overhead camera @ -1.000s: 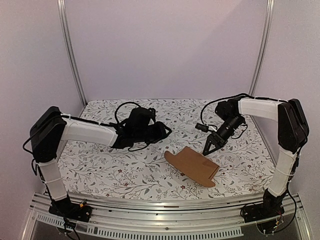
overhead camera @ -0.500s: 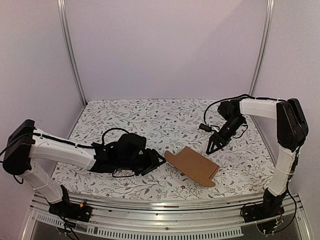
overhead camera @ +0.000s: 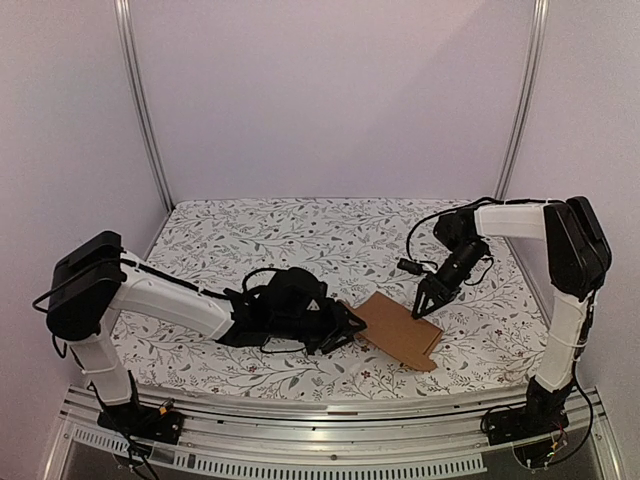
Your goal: Fold the paper box
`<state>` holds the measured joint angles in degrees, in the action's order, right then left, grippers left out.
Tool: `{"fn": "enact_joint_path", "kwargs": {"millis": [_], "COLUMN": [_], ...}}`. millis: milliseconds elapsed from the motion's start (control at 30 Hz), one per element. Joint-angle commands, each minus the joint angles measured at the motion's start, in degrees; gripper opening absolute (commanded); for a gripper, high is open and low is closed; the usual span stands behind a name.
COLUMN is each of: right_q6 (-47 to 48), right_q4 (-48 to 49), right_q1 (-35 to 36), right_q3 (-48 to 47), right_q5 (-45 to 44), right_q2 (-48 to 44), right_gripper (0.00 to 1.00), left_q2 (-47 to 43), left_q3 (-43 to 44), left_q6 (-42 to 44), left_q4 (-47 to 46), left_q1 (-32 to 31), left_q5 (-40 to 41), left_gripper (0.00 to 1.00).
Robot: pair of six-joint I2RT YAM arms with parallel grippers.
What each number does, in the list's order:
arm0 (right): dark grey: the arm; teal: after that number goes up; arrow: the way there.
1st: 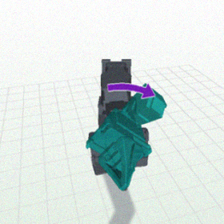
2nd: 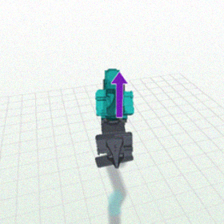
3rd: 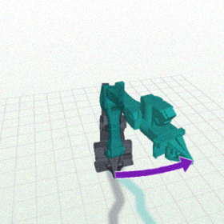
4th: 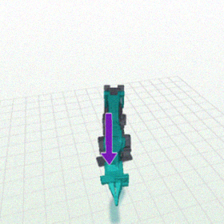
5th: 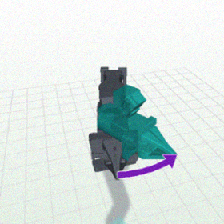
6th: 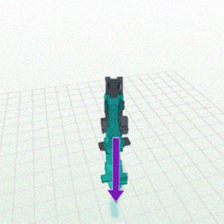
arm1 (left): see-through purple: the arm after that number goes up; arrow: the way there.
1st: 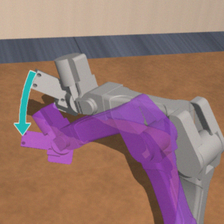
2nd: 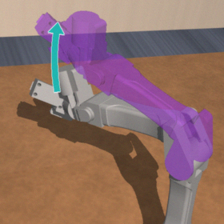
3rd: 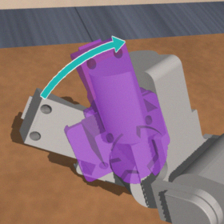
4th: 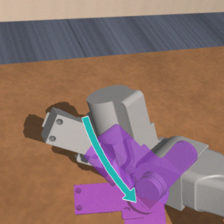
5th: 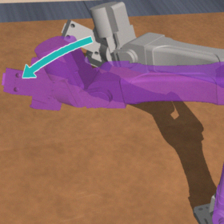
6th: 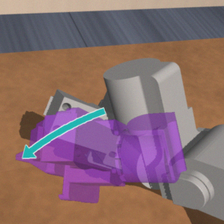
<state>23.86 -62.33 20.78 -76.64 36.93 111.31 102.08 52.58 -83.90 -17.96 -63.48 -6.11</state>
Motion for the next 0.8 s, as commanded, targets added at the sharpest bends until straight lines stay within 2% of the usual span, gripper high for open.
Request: {"fn": "enact_joint_path", "kwargs": {"millis": [0, 467, 633, 767], "right_q6": [0.69, 1.62, 2.54, 2.45], "right_q4": [-0.27, -2.31, -3.13, -3.00], "right_q1": [0.42, 0.93, 0.88, 0.94], "right_q3": [0.48, 0.30, 0.17, 0.56], "right_q5": [2.10, 6.49, 8.20, 8.38], "right_q2": [0.75, 2.42, 2.12, 2.14], "right_gripper": [0.57, 0.54, 0.54, 0.54], "left_q2": [2.82, 4.36, 5.52, 7.44], "left_q3": [-0.12, -3.73, -3.80, -2.60], "left_q6": [-4.42, -3.41, -2.31, -2.72], "left_q4": [-4.74, -15.10, -15.79, -16.67], "left_q1": [-0.58, 2.23, 4.66, 5.12], "left_q5": [-3.69, -1.05, -3.29, -4.83], "left_gripper": [0.41, 0.15, 0.13, 0.16]}}
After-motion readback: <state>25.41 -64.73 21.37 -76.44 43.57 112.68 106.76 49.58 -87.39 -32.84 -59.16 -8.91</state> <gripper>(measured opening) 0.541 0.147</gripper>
